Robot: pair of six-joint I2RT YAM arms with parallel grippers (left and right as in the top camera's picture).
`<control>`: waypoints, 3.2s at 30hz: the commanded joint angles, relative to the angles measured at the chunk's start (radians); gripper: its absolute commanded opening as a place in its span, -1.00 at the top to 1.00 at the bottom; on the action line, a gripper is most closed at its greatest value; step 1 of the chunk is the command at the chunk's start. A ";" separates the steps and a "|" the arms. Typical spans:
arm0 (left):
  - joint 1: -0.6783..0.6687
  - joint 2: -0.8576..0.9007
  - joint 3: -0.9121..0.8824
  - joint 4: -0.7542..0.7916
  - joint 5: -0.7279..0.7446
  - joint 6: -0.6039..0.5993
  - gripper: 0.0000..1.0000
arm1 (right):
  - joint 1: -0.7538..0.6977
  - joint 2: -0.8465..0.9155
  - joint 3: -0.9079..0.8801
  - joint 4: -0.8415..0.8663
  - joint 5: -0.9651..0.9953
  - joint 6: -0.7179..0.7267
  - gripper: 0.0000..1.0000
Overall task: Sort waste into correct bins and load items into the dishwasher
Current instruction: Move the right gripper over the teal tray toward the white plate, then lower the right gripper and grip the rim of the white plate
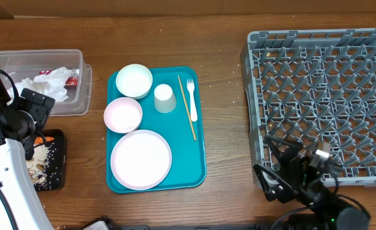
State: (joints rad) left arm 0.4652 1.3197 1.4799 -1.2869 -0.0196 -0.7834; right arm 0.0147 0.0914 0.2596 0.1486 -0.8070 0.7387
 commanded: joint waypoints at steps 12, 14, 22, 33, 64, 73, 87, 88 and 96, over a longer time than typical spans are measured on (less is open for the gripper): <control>0.003 0.007 0.008 0.002 -0.007 -0.010 -1.00 | 0.293 0.936 0.803 -0.469 0.313 -0.615 -1.00; 0.003 0.007 0.008 0.002 -0.007 -0.010 -1.00 | 0.413 1.046 0.863 -0.489 0.466 -0.644 -1.00; 0.003 0.008 0.008 0.002 -0.007 -0.010 -1.00 | 0.684 1.545 1.007 -0.327 0.937 -0.631 -1.00; 0.003 0.008 0.008 0.002 -0.007 -0.010 -1.00 | 0.698 1.820 1.007 -0.141 0.872 -0.631 -1.00; 0.003 0.008 0.008 0.002 -0.007 -0.010 -1.00 | 0.712 2.000 1.007 0.041 0.862 -0.582 -0.59; 0.001 0.008 0.008 0.002 -0.007 -0.010 -1.00 | 0.712 1.986 1.008 0.052 0.861 -0.558 -0.42; 0.001 0.008 0.008 0.002 -0.007 -0.010 -1.00 | 0.595 1.535 1.008 -0.192 1.141 -0.561 -0.50; 0.001 0.008 0.008 0.002 -0.007 -0.010 -1.00 | 0.549 1.493 1.008 -0.235 1.152 -0.564 -0.49; 0.001 0.008 0.008 0.002 -0.007 -0.010 -1.00 | 0.093 1.361 1.008 -0.476 1.051 -0.587 -0.68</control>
State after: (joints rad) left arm 0.4652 1.3270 1.4799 -1.2869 -0.0196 -0.7837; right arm 0.2024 1.4670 1.2572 -0.2832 0.3141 0.1722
